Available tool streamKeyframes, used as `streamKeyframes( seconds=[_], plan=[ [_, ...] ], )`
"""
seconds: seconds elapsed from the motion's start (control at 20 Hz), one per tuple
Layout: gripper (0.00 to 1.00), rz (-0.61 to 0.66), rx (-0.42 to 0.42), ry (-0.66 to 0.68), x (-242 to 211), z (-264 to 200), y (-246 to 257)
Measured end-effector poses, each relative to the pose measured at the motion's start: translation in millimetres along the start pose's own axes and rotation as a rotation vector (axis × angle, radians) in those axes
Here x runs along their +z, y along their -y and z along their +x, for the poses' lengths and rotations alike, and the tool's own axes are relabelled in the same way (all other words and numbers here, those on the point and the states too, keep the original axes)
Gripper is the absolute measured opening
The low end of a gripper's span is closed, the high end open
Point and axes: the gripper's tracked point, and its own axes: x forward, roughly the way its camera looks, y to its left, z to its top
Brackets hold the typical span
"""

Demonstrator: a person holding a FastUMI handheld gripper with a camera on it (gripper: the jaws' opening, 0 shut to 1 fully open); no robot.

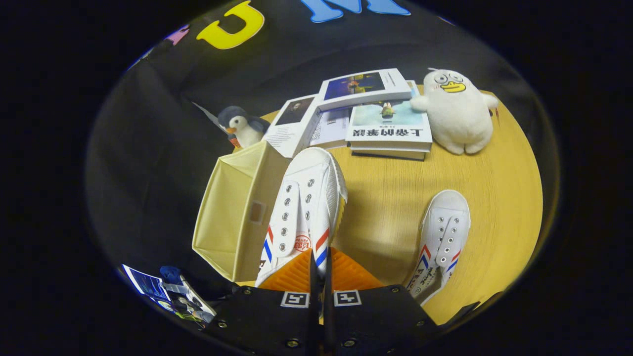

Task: Open the storage box then place both shoes into the box .Put the left shoe in first, then the right shoe, with the right side of both shoes facing outward in a uniform manner.

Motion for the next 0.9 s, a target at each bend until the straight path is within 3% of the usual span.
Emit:
streamKeyframes(
  seconds=[0.4,0.9],
  plan=[
    [0.04,-0.115,0.063,0.010,28,-16,-67],
    [0.04,-0.221,0.107,-0.048,37,29,-138]
  ],
)
